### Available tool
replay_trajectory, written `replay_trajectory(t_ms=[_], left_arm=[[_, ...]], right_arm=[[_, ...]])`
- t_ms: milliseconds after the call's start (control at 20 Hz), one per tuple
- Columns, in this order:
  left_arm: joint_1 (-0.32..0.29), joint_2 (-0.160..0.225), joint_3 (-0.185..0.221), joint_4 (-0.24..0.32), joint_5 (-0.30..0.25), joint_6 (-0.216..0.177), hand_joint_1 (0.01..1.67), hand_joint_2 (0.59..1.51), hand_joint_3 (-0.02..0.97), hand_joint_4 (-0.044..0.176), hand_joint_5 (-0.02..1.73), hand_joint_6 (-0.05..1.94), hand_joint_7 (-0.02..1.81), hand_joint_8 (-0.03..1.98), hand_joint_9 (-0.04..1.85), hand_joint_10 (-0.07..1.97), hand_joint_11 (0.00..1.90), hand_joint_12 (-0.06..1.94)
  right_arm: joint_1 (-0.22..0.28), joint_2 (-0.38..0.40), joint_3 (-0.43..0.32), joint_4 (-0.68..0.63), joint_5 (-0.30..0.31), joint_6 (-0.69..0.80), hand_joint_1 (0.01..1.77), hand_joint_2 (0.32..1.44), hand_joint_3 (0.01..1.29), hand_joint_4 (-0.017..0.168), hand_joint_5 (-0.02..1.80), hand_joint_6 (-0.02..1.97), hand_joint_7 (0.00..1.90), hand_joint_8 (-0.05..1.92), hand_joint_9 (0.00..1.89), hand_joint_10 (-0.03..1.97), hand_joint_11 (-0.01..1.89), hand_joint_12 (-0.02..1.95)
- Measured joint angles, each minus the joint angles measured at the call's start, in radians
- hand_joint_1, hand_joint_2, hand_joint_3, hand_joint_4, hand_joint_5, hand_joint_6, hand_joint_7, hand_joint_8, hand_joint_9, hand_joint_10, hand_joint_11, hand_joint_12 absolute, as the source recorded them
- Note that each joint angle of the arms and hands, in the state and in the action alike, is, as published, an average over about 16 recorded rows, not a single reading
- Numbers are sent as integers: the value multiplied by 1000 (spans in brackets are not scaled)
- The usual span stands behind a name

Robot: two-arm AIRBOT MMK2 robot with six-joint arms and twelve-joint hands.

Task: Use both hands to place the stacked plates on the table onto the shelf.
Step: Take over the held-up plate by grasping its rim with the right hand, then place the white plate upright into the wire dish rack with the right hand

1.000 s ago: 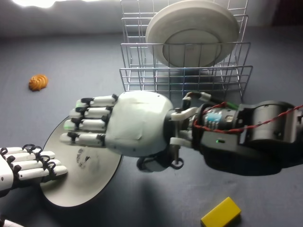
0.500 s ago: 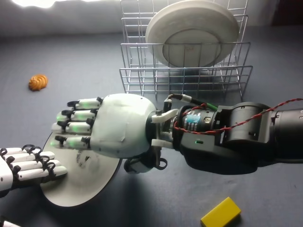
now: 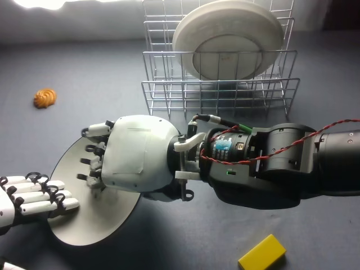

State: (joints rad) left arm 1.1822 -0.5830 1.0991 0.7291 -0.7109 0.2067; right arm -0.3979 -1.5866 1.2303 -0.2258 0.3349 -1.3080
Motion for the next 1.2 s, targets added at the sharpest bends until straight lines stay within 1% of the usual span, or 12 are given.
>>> replay_trajectory(t_ms=[150, 350, 500, 700, 800, 950, 1200], left_arm=[[3, -1, 3, -8, -6, 0, 23, 1091, 17, -6, -8, -37, -10, -18, -32, -60, 29, -4], [0, -2, 10, -27, -16, -1, 23, 1092, 17, -5, -6, -37, -6, -18, -31, -60, 28, -8], [-10, -3, 19, -44, -21, -3, 23, 1092, 17, -2, 0, -31, -1, -14, -27, -60, 27, -8], [-34, -5, 35, -75, -23, -4, 23, 1092, 18, -1, 8, -17, 6, -9, -18, -59, 24, -6], [-50, -5, 45, -93, -21, -4, 23, 1093, 18, -1, 13, -10, 10, -7, -13, -59, 23, -4], [-80, -6, 62, -123, -14, -5, 23, 1092, 18, 0, 19, 0, 16, -3, -5, -59, 21, 0], [-144, -5, 91, -163, 12, -5, 22, 1092, 18, 1, 30, 16, 22, 1, 9, -59, 18, 1]], right_arm=[[1, -1, 2, -8, 7, -2, 1244, 1013, 15, -3, 619, 175, 664, 130, 673, 399, 408, 1159], [1, 0, 2, -17, 19, -4, 1253, 1015, 15, -5, 737, 311, 807, 286, 835, 654, 612, 1188], [1, 4, -1, -20, 28, -5, 1253, 1003, 16, -7, 769, 426, 852, 432, 901, 844, 737, 1157], [0, 19, -13, -20, 36, -5, 1252, 994, 16, -7, 762, 572, 859, 642, 928, 1089, 812, 1158], [-1, 30, -24, -19, 37, -5, 1252, 990, 15, -8, 763, 606, 862, 714, 948, 1113, 830, 1145], [-3, 55, -47, -17, 38, -5, 1253, 985, 15, -8, 763, 664, 871, 802, 975, 1078, 850, 1122], [-5, 119, -111, -15, 35, -4, 1257, 984, 15, -8, 765, 764, 894, 872, 993, 1080, 857, 1111]])
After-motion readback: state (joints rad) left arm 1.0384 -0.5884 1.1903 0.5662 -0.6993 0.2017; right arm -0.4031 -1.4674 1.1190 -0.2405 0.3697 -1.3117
